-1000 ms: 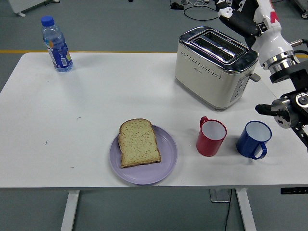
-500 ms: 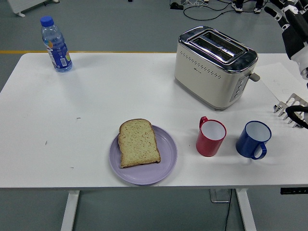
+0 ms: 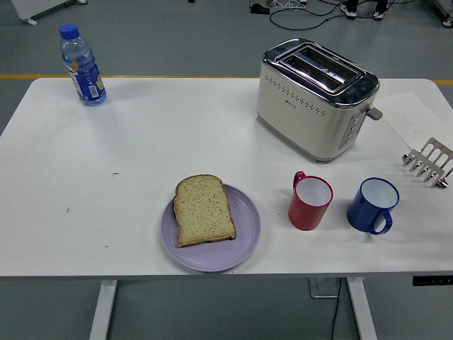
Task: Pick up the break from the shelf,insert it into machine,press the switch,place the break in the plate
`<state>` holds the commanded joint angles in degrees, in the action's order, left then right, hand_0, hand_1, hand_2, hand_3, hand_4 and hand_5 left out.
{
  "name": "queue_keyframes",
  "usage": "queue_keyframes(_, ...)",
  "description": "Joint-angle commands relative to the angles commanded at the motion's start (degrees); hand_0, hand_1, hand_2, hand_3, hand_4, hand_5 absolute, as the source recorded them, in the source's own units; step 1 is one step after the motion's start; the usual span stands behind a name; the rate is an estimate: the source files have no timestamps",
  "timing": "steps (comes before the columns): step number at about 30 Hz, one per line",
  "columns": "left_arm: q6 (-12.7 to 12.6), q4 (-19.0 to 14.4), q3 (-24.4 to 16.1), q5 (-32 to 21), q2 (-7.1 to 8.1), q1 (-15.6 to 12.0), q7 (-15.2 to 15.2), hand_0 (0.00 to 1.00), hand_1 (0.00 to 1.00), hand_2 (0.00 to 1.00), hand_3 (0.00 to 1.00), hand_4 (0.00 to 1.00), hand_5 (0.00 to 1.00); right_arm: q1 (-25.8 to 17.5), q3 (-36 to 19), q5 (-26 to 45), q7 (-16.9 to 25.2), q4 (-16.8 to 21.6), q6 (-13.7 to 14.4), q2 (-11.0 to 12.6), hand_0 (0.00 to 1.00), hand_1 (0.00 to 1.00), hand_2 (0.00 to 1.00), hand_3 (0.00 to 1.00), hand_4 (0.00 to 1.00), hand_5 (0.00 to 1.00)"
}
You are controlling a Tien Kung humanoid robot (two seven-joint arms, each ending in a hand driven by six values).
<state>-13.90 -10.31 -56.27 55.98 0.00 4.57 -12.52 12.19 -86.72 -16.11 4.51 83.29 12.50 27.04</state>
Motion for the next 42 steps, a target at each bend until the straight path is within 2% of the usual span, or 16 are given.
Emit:
queue_keyframes(5, 0.03, 0.00, -0.26, 0.04, 0.00, 0.35, 0.11, 0.624, 0.456, 0.447, 0.510, 0.266, 0.805, -1.49, -2.50, -0.62, -1.92, -0.29, -1.33, -0.45, 0.687, 0.652, 0.662, 0.604, 0.437, 0.239)
queue_keyframes(14, 0.07, 0.00, -0.50, -0.42, 0.00, 0.59, 0.40, 0.624, 0.456, 0.447, 0.509, 0.266, 0.807, -2.96, -4.94, -0.35, -2.37, -0.38, -1.22, -1.18, 0.687, 0.652, 0.661, 0.603, 0.432, 0.245)
queue_keyframes(42, 0.21, 0.00, -0.25, 0.01, 0.00, 0.62, 0.05, 0.626, 0.456, 0.454, 0.511, 0.266, 0.814, -3.13, -5.56, 3.08, -0.85, -0.11, 0.24, -2.48, 0.654, 0.623, 0.634, 0.588, 0.418, 0.300)
